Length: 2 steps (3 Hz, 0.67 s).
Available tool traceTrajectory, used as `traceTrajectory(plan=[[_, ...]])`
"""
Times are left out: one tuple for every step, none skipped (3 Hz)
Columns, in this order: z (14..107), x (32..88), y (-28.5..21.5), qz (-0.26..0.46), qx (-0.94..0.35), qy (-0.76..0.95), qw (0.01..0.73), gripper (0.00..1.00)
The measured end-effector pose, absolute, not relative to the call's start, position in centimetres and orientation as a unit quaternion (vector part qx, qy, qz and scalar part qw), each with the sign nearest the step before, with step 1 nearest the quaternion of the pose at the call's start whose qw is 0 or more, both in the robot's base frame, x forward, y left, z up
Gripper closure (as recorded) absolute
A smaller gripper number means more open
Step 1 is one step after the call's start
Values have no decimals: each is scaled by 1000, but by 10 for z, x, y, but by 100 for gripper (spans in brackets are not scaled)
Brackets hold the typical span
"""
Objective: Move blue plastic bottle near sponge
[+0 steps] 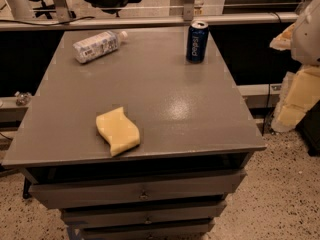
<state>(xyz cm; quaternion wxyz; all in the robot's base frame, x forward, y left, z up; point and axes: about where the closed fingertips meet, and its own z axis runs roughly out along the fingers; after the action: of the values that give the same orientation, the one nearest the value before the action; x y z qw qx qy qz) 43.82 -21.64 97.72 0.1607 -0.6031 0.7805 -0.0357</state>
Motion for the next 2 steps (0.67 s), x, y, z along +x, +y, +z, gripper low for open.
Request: traceTrajectory(plan=[[977,438,-216,-36,-603,780,161,0],[980,452,-210,-28,-610,772,176,0]])
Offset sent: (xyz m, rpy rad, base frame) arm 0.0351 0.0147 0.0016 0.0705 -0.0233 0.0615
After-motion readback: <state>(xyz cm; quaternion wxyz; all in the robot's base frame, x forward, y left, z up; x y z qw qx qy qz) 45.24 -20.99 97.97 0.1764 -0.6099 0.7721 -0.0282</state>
